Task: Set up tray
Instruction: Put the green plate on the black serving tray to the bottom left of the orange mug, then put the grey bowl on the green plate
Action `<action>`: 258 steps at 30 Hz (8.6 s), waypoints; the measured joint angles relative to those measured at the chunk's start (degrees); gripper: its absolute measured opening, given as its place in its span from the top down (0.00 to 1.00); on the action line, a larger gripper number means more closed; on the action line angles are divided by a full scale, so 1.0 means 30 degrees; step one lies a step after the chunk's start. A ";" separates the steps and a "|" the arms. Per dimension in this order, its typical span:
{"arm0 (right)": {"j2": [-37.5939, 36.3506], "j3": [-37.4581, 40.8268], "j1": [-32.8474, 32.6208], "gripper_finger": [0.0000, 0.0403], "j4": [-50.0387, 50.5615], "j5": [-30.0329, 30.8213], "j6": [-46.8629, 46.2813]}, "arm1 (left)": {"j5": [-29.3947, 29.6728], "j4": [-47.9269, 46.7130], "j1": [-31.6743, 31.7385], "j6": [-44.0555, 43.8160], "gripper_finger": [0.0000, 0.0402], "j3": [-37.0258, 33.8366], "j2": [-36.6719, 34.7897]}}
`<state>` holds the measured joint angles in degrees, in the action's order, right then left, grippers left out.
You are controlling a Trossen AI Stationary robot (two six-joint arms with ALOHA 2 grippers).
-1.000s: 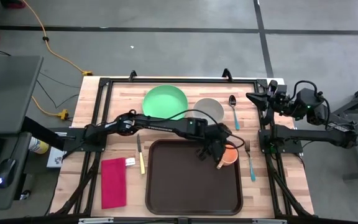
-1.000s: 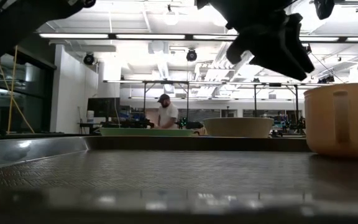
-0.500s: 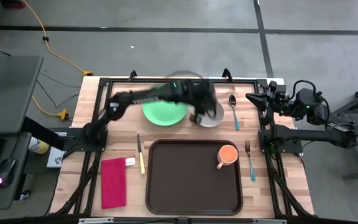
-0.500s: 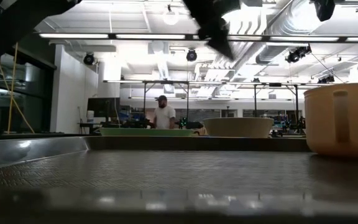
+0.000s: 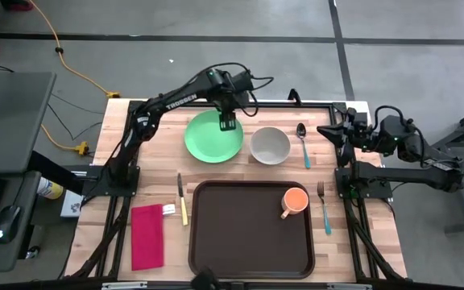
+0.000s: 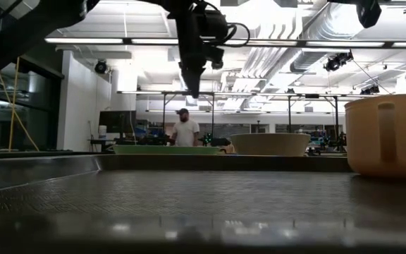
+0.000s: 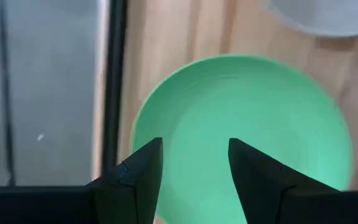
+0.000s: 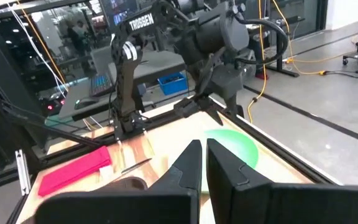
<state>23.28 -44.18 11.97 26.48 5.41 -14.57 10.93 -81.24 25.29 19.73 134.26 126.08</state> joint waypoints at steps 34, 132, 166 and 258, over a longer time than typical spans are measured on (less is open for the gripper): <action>-0.0003 0.0006 0.0000 1.00 0.1724 -0.0102 -0.0146 | -0.4463 1.0556 0.7706 -0.5182 0.47 -1.9882 -0.9147; -0.0004 0.0007 0.0000 1.00 0.1390 -0.1918 -0.0328 | -0.3500 0.4982 -0.4441 -0.7781 0.97 -1.2876 -0.8972; 0.0622 0.0007 0.0000 1.00 -0.0515 -0.6113 -0.0535 | -0.2354 1.3935 -1.2329 -2.4384 0.97 -1.7013 -0.4126; 0.0812 0.0007 0.0006 1.00 -0.0202 -0.7366 0.1457 | -0.0026 0.7214 -1.1578 -0.9517 0.56 -0.4446 -0.0080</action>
<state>25.71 -44.16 11.99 25.88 -16.69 -10.20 10.85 -59.60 -9.44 -8.82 120.92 125.84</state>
